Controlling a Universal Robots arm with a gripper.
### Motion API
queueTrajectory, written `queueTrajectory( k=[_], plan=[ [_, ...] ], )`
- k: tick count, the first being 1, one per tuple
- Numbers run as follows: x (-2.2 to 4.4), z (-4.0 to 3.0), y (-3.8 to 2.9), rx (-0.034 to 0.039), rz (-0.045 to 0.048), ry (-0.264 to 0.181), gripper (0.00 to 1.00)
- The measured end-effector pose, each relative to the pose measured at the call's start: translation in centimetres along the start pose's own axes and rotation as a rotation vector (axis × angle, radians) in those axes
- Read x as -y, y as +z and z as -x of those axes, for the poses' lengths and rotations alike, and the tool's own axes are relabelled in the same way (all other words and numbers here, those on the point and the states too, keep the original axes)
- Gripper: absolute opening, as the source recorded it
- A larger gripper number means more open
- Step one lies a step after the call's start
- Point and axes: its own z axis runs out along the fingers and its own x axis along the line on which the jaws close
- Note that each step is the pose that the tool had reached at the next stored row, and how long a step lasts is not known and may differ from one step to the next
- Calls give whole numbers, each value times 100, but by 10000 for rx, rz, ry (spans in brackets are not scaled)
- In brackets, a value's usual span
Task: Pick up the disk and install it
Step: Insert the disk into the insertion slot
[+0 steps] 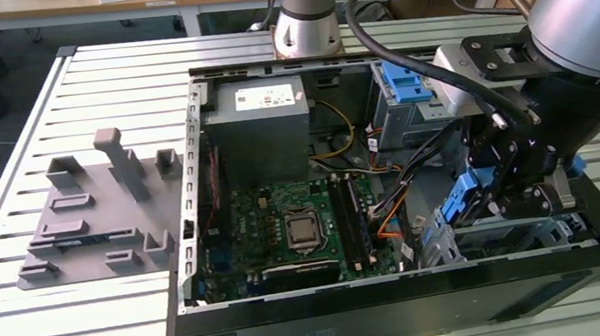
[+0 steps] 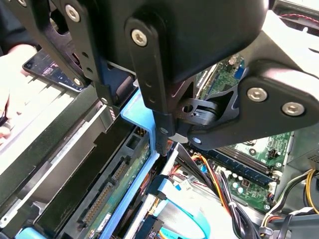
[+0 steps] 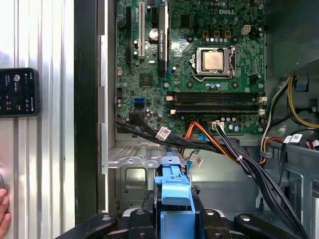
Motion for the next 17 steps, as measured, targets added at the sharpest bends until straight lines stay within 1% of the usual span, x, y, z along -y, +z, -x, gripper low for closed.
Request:
queueTrajectory(
  k=[5,6,11,12,13,14,16,17],
  plan=[
    [0,0,1,1,0,0,38],
    [0,0,2,2,0,0,44],
    [0,0,2,0,0,0,44],
    [0,0,2,0,0,0,42],
    [0,0,2,0,0,-1,36],
    [0,0,2,0,0,0,36],
    [0,0,3,1,0,0,24],
    [0,0,3,0,0,0,24]
  ],
)
